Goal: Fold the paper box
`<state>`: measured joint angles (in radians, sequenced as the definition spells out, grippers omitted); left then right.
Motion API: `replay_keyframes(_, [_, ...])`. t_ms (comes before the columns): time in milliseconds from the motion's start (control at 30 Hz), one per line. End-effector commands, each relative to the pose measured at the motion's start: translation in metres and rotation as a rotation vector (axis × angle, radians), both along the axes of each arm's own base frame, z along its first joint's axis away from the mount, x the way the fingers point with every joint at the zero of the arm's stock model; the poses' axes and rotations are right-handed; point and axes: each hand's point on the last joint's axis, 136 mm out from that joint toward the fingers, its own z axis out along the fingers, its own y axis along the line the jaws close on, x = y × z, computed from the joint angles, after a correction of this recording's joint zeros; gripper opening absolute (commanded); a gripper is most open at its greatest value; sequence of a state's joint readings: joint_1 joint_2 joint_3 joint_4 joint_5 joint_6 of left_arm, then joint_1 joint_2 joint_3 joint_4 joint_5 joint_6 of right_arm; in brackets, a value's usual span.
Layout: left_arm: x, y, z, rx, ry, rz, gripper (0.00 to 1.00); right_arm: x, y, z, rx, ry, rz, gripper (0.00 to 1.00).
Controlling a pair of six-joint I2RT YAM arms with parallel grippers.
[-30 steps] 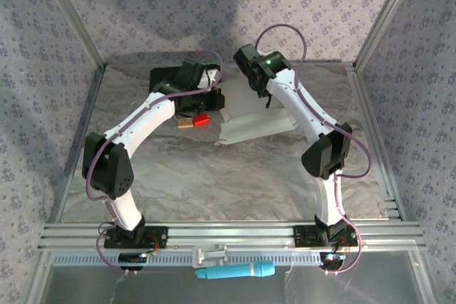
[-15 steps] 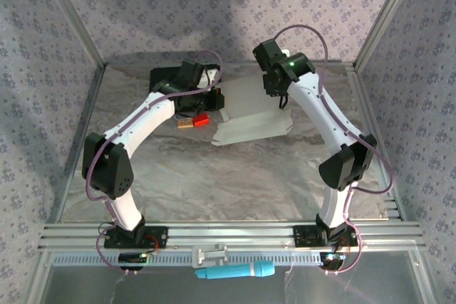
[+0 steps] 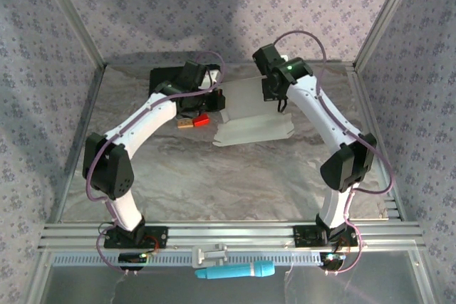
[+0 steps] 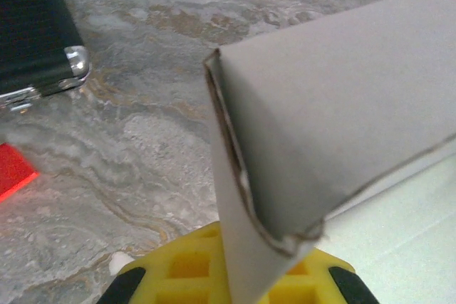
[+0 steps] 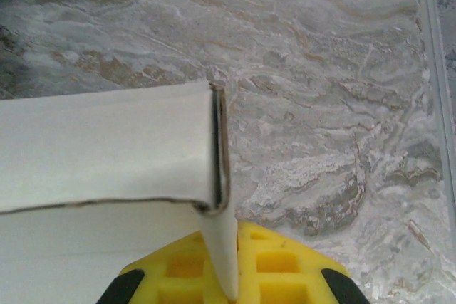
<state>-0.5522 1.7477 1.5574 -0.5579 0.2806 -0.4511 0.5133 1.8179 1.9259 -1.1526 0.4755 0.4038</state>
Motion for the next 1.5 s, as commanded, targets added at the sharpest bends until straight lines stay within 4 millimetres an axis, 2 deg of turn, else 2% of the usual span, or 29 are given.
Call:
replay_keyframes(0, [0.001, 0.013, -0.016, 0.094, 0.005, 0.100, 0.00, -0.018, -0.026, -0.011, -0.054, -0.020, -0.133, 0.00])
replay_keyframes(167, [-0.003, 0.014, -0.048, 0.168, 0.004, 0.154, 0.00, -0.042, -0.029, -0.049, 0.010, 0.026, -0.169, 0.00])
replay_keyframes(367, [-0.014, 0.000, -0.106, 0.140, 0.073, 0.126, 0.00, -0.066, -0.033, -0.104, 0.014, 0.129, -0.205, 0.00])
replay_keyframes(567, [-0.022, -0.012, -0.144, 0.118, 0.111, 0.100, 0.04, -0.075, -0.036, -0.131, 0.036, 0.155, -0.188, 0.00])
replay_keyframes(633, [-0.023, -0.014, -0.155, 0.101, 0.119, 0.107, 0.05, -0.075, -0.036, -0.136, 0.037, 0.157, -0.188, 0.00])
replay_keyframes(800, [-0.024, -0.019, -0.167, 0.063, 0.123, 0.112, 0.11, -0.075, -0.036, -0.139, 0.046, 0.132, -0.184, 0.00])
replay_keyframes(900, [-0.024, -0.020, -0.169, 0.055, 0.122, 0.113, 0.15, -0.074, -0.035, -0.137, 0.046, 0.122, -0.183, 0.00])
replay_keyframes(967, [-0.025, -0.020, -0.170, 0.054, 0.124, 0.114, 0.16, -0.082, -0.040, -0.146, 0.029, 0.144, -0.184, 0.00])
replay_keyframes(1033, [-0.025, -0.020, -0.169, 0.053, 0.120, 0.112, 0.16, -0.082, -0.040, -0.145, 0.030, 0.142, -0.185, 0.00])
replay_keyframes(1200, [-0.025, -0.020, -0.171, 0.057, 0.122, 0.109, 0.13, -0.082, -0.039, -0.145, 0.033, 0.140, -0.183, 0.00])
replay_keyframes(1300, [-0.025, -0.017, -0.172, 0.092, 0.114, 0.118, 0.00, -0.081, -0.039, -0.142, 0.031, 0.134, -0.181, 0.00])
replay_keyframes(1467, [-0.028, 0.003, -0.176, 0.276, 0.100, 0.203, 0.00, -0.083, -0.040, -0.136, 0.000, 0.118, -0.188, 0.00])
